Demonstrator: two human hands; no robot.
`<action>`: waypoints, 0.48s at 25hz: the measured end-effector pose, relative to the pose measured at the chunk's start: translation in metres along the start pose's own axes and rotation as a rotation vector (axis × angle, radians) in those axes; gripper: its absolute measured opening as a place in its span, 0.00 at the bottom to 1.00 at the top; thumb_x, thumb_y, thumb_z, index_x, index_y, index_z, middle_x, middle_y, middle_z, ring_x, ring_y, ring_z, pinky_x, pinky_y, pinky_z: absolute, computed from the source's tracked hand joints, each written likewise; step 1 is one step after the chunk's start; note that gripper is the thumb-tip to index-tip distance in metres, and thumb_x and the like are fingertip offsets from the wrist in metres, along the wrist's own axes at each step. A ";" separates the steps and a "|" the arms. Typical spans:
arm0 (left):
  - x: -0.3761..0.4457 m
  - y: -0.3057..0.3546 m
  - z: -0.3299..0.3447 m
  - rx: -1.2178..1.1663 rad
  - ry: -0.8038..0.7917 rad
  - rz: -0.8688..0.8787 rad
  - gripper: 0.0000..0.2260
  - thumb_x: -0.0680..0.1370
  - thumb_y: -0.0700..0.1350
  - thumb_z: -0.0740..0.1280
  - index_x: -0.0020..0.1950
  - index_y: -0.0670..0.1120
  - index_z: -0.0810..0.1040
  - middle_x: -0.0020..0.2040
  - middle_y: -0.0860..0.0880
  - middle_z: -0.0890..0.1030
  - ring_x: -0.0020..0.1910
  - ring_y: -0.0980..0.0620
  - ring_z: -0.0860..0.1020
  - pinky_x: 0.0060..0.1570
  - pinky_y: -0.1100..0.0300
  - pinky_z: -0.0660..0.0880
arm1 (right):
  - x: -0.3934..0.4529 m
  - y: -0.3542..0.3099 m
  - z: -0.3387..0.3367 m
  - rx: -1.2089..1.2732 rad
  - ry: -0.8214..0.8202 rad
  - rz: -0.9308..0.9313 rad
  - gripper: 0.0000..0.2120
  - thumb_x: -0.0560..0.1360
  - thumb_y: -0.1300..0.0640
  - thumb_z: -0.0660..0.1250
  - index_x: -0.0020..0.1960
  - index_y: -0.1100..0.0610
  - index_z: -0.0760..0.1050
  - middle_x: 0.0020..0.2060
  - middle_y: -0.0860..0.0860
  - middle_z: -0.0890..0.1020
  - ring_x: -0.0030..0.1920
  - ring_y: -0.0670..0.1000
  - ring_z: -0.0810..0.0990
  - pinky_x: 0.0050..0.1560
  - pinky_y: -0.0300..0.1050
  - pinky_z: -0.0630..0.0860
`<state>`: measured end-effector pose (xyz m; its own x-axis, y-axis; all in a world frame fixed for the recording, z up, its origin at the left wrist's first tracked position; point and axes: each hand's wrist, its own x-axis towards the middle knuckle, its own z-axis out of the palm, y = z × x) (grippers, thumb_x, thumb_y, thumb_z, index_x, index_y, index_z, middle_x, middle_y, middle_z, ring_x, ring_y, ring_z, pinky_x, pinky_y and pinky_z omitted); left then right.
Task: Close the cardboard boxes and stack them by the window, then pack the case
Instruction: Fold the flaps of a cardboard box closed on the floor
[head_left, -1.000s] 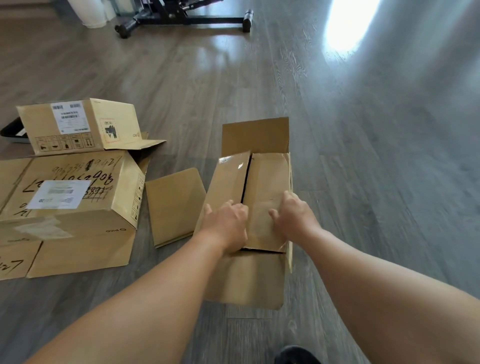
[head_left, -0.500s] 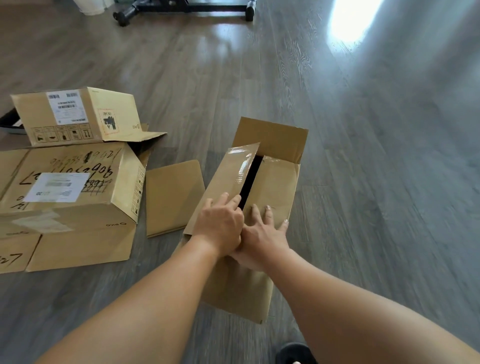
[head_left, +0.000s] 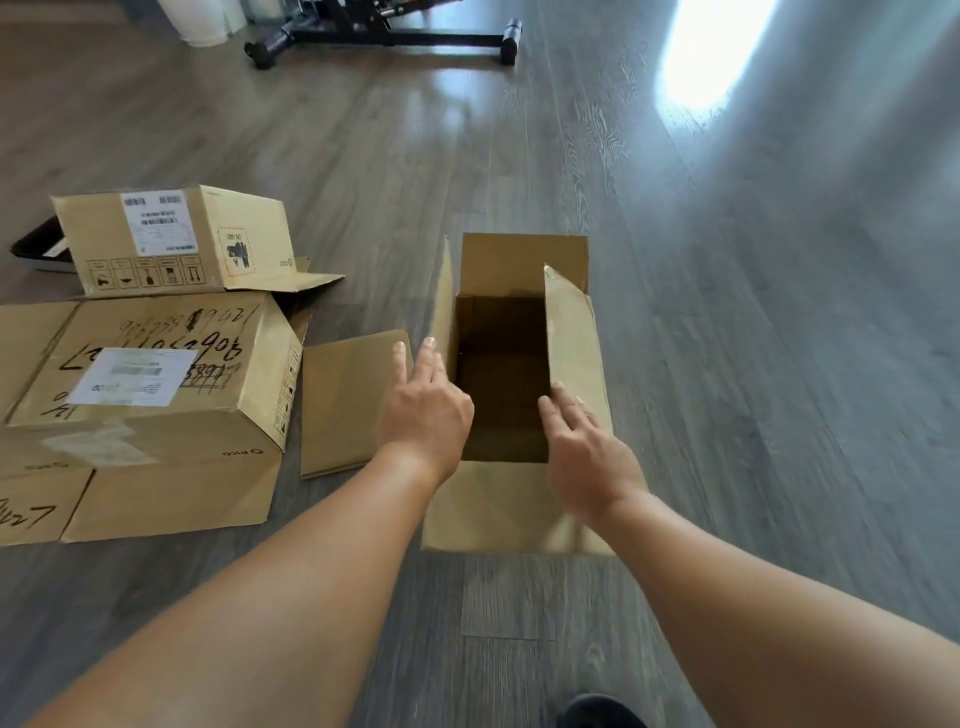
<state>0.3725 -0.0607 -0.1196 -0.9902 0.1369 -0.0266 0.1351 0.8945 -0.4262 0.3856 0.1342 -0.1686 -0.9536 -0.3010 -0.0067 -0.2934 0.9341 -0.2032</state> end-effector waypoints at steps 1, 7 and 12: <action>-0.001 0.001 0.003 0.028 -0.046 0.003 0.14 0.78 0.40 0.63 0.63 0.42 0.77 0.77 0.33 0.62 0.79 0.34 0.54 0.74 0.31 0.45 | 0.000 0.005 -0.004 -0.006 0.035 0.016 0.32 0.79 0.71 0.53 0.81 0.58 0.52 0.81 0.54 0.51 0.80 0.56 0.56 0.70 0.54 0.70; -0.010 0.015 0.024 -0.122 -0.277 -0.054 0.25 0.80 0.40 0.61 0.77 0.37 0.63 0.79 0.33 0.57 0.78 0.34 0.54 0.76 0.39 0.54 | -0.003 0.027 -0.014 -0.264 0.159 0.277 0.27 0.80 0.67 0.50 0.79 0.62 0.57 0.80 0.64 0.47 0.80 0.63 0.48 0.72 0.62 0.63; -0.010 0.018 0.030 -0.396 -0.455 -0.055 0.25 0.84 0.52 0.54 0.81 0.54 0.53 0.81 0.37 0.46 0.79 0.31 0.45 0.75 0.39 0.56 | -0.001 0.045 -0.019 -0.372 0.065 0.576 0.31 0.75 0.69 0.55 0.79 0.64 0.58 0.78 0.65 0.36 0.77 0.68 0.35 0.75 0.68 0.45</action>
<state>0.3834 -0.0587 -0.1542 -0.8997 -0.0313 -0.4353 -0.0002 0.9975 -0.0713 0.3724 0.1802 -0.1589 -0.9630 0.2649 0.0488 0.2694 0.9488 0.1650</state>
